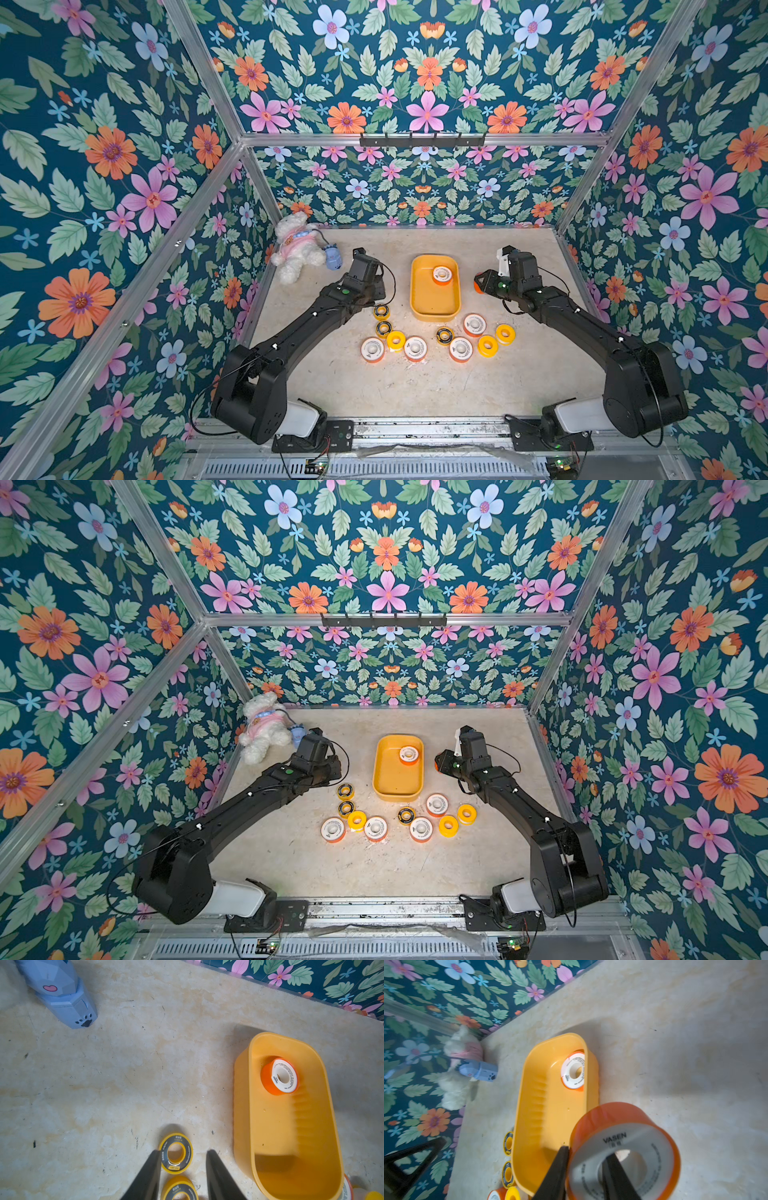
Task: Put the sealing tape into the storage box
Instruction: Place the sealing tape in the storage box.
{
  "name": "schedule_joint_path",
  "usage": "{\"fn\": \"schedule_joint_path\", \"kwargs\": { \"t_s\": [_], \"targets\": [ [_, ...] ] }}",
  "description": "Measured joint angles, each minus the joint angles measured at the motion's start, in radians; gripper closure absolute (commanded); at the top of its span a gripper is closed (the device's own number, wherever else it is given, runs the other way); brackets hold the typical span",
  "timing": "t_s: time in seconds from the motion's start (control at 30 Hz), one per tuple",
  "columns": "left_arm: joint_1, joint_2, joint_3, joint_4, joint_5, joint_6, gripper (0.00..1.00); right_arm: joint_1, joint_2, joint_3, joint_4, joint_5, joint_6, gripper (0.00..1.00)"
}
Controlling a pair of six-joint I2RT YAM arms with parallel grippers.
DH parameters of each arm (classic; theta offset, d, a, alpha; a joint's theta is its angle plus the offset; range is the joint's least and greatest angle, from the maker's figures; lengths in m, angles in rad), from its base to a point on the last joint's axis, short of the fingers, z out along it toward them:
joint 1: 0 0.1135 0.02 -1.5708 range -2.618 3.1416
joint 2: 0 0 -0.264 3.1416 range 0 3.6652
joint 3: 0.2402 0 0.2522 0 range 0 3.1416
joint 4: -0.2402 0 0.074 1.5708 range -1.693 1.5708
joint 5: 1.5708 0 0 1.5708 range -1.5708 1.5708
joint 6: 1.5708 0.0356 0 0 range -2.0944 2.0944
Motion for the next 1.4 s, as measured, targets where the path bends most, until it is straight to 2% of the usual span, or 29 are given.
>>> {"fn": "schedule_joint_path", "kwargs": {
  "t_s": [0.2,0.47,0.8,1.0,1.4],
  "targets": [
    [0.0,0.0,0.0,0.0,0.001,-0.003,0.58,0.063,0.048,0.074,0.03,-0.069,-0.024,0.75],
    [0.0,0.0,0.001,0.0,0.003,-0.003,0.58,0.142,0.192,0.211,-0.02,-0.071,-0.069,0.75],
    [0.0,0.002,0.01,-0.001,0.002,-0.002,0.58,0.22,0.384,0.372,-0.193,0.063,-0.139,0.74],
    [0.0,0.005,0.011,-0.001,0.002,0.001,0.58,0.242,0.451,0.433,-0.271,0.157,-0.159,0.74],
    [0.0,0.007,0.011,-0.001,0.003,0.001,0.58,0.271,0.559,0.534,-0.368,0.246,-0.166,0.73]
  ]
}}
